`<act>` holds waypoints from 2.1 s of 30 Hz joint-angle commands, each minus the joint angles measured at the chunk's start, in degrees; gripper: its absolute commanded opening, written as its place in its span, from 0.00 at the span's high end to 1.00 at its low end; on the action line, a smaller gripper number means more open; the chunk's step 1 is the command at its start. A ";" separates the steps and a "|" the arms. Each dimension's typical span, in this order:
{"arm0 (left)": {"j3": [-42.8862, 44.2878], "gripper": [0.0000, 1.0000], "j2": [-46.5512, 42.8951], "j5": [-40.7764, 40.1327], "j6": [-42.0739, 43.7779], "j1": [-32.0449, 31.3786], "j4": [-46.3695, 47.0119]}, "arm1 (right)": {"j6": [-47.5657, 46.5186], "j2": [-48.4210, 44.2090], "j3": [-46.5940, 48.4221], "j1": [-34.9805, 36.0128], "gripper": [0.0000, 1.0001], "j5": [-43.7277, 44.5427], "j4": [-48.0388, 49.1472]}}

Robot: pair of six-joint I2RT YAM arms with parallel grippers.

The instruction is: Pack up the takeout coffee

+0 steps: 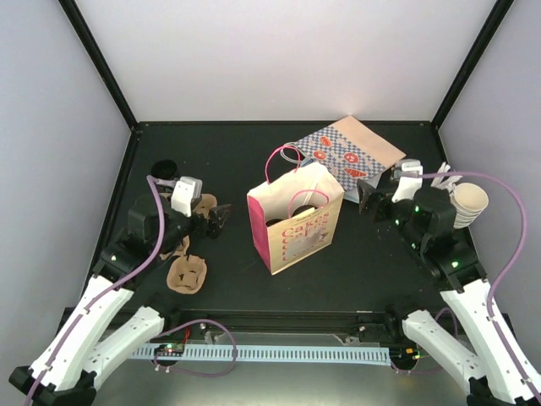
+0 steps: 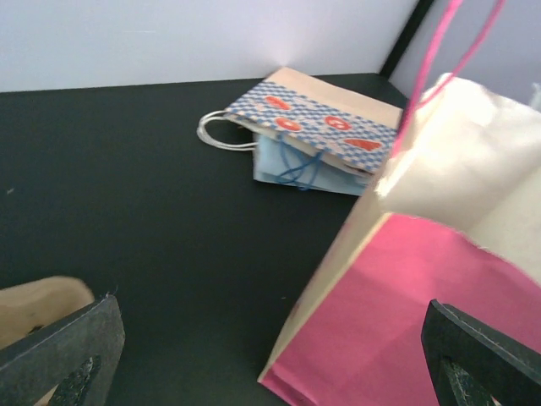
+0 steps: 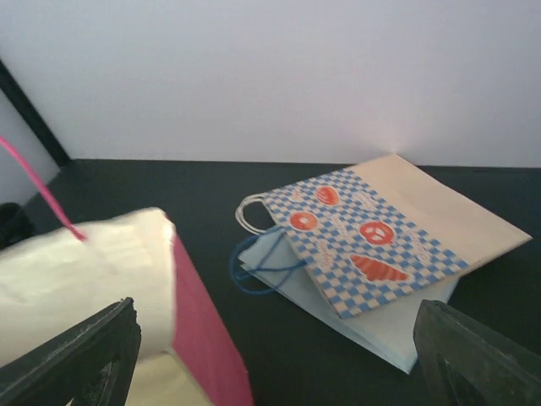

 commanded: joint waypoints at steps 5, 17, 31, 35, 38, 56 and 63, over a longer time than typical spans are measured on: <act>-9.70 0.01 -5.83 -14.90 -6.48 -0.07 5.35 | -4.43 -11.68 -21.51 0.23 0.10 5.52 21.31; -22.80 0.01 -10.45 -25.01 -6.84 -0.08 21.32 | -15.73 -11.68 -34.37 0.18 0.07 3.07 34.95; -30.94 0.01 2.25 -42.47 10.81 2.30 45.62 | -18.70 10.87 -46.05 -13.42 0.13 -0.61 71.26; -33.15 0.01 4.99 -39.96 10.10 7.44 51.26 | -17.89 16.77 -47.04 -16.66 0.12 -1.92 78.72; -32.86 0.01 7.70 -39.34 9.68 10.36 52.83 | -16.32 21.42 -47.84 -18.77 0.12 -3.63 84.86; -34.38 0.01 26.30 -32.31 18.12 13.69 75.91 | -15.40 38.35 -43.02 -21.85 0.11 -3.71 93.85; -33.84 0.01 31.04 -29.94 23.01 14.04 83.09 | -15.45 38.33 -42.99 -21.85 0.00 -3.56 93.96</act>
